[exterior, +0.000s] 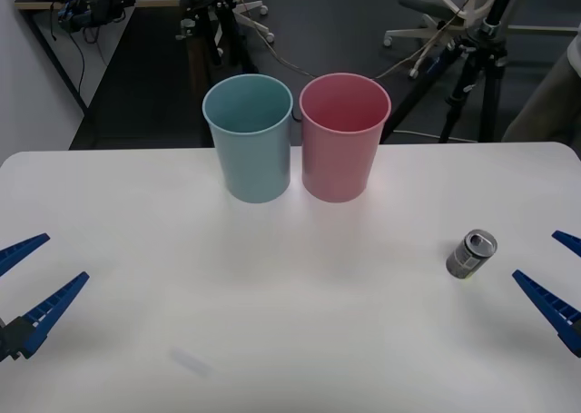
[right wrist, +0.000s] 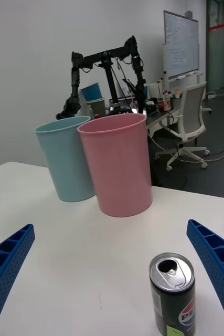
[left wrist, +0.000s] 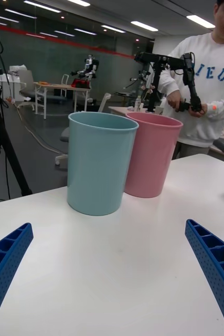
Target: Grasp the object on the table and drop it into the matching bin: aluminum can to the light blue bin, PET bottle to the pink bin.
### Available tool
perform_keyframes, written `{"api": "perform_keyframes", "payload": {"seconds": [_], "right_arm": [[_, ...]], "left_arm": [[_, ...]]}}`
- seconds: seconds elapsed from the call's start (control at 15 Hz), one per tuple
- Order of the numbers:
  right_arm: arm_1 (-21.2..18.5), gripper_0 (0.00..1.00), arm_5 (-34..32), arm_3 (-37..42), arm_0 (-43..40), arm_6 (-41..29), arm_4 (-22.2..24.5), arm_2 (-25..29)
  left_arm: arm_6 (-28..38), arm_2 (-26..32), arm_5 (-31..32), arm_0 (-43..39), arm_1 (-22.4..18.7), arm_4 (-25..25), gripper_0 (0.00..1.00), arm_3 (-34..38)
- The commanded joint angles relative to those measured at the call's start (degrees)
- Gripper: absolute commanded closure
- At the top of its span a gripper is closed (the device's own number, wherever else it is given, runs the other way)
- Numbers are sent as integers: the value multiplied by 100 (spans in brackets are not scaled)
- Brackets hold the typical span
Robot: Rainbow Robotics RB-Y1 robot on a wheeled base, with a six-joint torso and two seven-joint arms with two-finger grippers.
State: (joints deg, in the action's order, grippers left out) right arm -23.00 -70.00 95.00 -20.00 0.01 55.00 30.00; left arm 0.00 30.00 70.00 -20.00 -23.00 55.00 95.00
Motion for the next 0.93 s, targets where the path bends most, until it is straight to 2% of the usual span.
{"api": "perform_keyframes", "payload": {"seconds": [0.07,0.53,0.73,0.93], "right_arm": [[314,0,-5,-61,-101,-1,63,-100],[358,0,171,115,-391,175,37,-214],[358,0,435,89,-654,949,-95,-337],[366,0,443,-368,-663,1643,-341,-486]], "left_arm": [[0,0,0,0,0,0,0,0],[0,0,0,0,0,0,0,0],[0,0,0,0,0,0,0,0],[0,0,0,0,0,0,0,0]]}}
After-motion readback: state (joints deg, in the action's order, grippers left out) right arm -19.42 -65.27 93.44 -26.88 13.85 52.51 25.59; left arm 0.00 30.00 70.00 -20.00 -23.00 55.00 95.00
